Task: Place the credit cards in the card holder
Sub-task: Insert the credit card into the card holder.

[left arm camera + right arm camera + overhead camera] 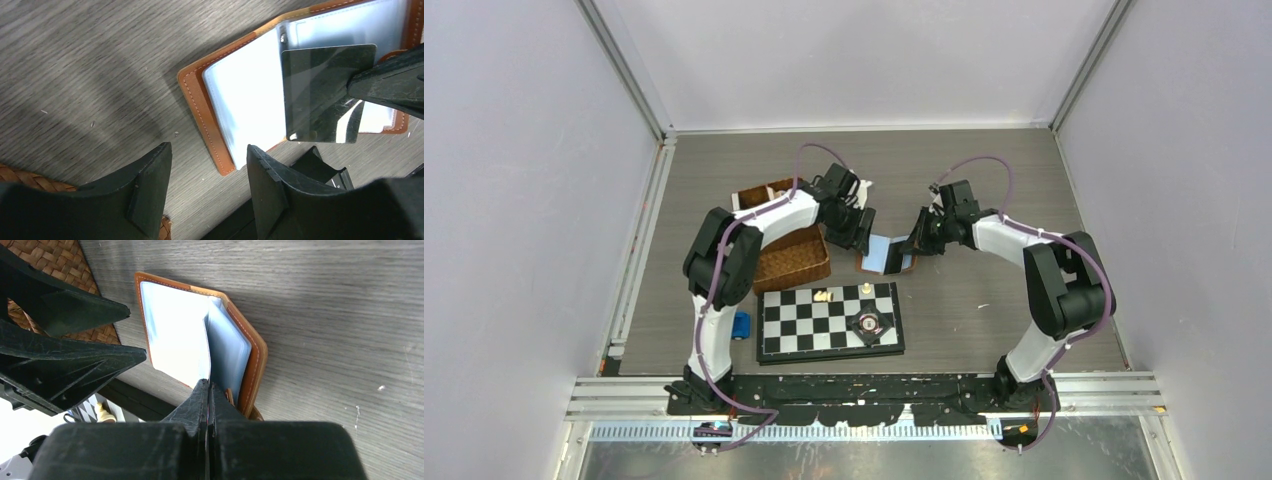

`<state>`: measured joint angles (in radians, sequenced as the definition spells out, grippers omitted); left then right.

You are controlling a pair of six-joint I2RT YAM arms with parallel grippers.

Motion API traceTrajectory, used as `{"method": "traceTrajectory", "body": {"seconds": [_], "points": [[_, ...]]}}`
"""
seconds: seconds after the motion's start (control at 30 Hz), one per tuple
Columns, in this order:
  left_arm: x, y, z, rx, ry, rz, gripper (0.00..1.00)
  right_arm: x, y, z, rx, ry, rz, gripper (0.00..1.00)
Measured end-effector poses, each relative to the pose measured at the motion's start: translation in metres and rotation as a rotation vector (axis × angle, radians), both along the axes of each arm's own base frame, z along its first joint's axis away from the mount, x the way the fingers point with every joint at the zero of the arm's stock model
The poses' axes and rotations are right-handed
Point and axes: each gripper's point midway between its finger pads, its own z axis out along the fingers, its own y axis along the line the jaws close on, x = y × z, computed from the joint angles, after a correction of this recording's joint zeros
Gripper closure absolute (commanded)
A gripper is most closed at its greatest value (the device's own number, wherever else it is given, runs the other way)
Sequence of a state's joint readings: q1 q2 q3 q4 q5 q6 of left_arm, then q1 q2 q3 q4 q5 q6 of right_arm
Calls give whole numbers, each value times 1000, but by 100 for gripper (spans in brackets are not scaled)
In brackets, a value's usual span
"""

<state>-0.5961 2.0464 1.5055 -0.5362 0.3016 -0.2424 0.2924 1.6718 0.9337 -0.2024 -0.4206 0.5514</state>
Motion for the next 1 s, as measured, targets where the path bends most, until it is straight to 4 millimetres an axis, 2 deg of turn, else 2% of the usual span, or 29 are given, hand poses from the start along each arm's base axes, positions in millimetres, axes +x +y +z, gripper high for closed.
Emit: {"method": "traceTrajectory", "body": {"seconds": [0.13, 0.63, 1.0], "points": [[0, -1, -10, 8, 27, 22, 48, 4, 1, -4, 0, 3, -1, 100], [11, -7, -14, 3, 34, 62, 74, 15, 0, -11, -6, -3, -14, 99], [14, -5, -15, 19, 26, 70, 80, 24, 3, -17, 6, -16, -14, 100]]}}
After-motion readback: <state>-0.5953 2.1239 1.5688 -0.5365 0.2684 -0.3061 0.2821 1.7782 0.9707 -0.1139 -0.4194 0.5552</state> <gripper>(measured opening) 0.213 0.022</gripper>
